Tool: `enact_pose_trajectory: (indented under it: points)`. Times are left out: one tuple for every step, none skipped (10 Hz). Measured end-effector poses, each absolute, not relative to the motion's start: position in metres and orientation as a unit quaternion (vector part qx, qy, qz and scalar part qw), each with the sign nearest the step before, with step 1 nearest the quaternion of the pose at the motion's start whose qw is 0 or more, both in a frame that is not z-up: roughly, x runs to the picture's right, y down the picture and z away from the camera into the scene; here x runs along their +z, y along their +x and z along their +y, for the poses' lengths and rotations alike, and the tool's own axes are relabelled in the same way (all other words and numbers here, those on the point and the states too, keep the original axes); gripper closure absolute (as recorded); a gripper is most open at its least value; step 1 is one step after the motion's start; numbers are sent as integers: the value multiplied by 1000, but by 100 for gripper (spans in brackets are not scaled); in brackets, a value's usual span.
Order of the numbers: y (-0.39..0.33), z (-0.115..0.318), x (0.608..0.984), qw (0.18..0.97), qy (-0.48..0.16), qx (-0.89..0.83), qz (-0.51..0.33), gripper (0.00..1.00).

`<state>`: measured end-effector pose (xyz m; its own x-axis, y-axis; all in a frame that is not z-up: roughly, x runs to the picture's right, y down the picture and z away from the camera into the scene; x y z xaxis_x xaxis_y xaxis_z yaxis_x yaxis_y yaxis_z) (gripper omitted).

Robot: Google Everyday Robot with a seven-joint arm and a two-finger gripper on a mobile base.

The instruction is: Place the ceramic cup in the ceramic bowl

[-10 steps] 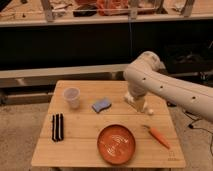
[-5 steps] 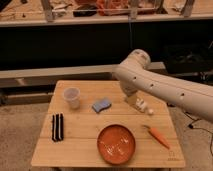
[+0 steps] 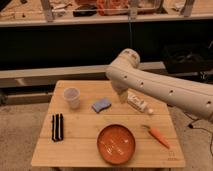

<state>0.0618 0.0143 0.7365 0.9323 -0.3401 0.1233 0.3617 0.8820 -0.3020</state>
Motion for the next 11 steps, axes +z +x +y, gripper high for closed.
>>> enact_pose_trajectory:
  points:
    - [47,12,739,969,-158,-185,-39,20]
    - [33,10,742,969,-154,-189,-47,20]
    - [28,8,744,969,-150,-191,-52,20]
    - [25,7,746,968,-147,-194,-56,20]
    - [16,4,747,967,-143,-200,-65,20]
    - [8,2,747,966,-139,-204,-71,20]
    - [1,0,748,966,-136,-208,-77,20]
    - [-4,-1,749,965,-132,-211,-82,20]
    - [-11,-3,751,965,-126,-214,-91,20]
    - [-18,-4,752,964,-123,-216,-97,20]
    - [-28,-5,753,962,-119,-220,-105,20]
